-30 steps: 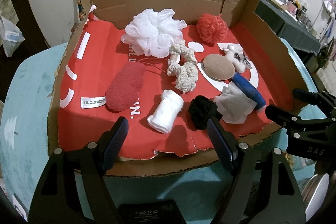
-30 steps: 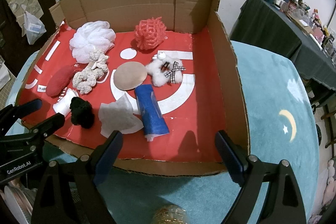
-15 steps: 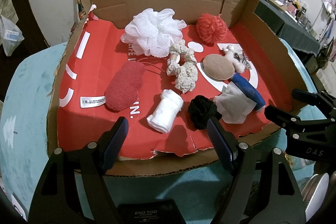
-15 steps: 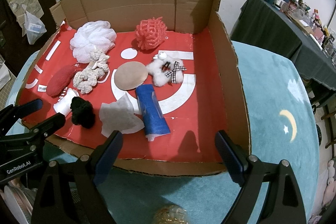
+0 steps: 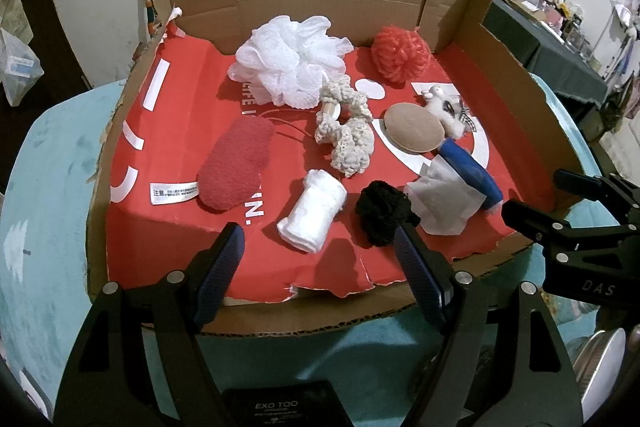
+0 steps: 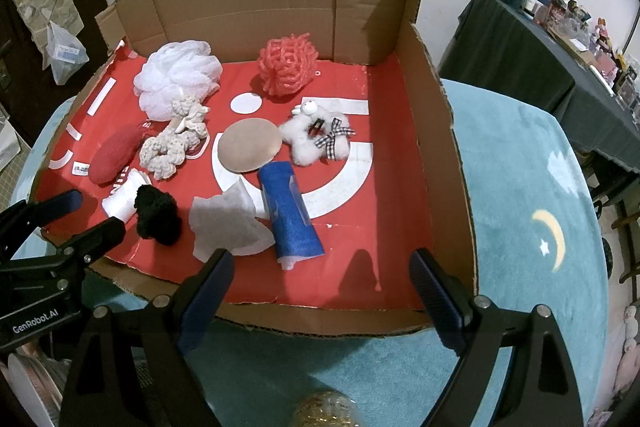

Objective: Organize soft objects

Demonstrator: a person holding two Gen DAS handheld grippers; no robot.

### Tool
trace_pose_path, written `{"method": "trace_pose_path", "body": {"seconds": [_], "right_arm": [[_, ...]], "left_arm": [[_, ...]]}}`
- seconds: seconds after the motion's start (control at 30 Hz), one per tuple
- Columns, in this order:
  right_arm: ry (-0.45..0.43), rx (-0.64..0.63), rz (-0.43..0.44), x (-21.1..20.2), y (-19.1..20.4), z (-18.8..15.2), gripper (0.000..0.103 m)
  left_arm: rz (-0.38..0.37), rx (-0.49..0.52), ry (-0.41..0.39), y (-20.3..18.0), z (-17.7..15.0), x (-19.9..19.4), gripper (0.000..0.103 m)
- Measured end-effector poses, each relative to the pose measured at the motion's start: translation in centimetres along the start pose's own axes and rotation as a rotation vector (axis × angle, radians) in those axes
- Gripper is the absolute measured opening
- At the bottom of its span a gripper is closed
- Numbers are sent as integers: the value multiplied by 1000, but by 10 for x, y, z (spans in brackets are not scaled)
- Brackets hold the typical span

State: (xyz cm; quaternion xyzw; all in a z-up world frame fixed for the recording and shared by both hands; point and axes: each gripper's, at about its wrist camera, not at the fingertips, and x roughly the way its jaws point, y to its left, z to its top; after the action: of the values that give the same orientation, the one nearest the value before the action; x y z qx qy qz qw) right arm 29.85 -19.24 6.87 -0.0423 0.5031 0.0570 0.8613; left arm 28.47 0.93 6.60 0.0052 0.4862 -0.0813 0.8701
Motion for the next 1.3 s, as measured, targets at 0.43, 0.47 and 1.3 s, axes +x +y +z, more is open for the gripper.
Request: {"method": "trace_pose_path", "body": {"seconds": [0.43, 0.47, 1.3], "right_arm": [[-1, -1, 0, 0, 0, -1, 91], [-1, -2, 0, 0, 0, -1, 91], [-10, -5, 7, -4, 2, 0, 97]], "left_arm": [[-1, 4, 0, -1, -1, 0, 77], [-3, 4, 0, -2, -1, 0, 77], [-12, 9, 10, -2, -2, -4, 77]]}}
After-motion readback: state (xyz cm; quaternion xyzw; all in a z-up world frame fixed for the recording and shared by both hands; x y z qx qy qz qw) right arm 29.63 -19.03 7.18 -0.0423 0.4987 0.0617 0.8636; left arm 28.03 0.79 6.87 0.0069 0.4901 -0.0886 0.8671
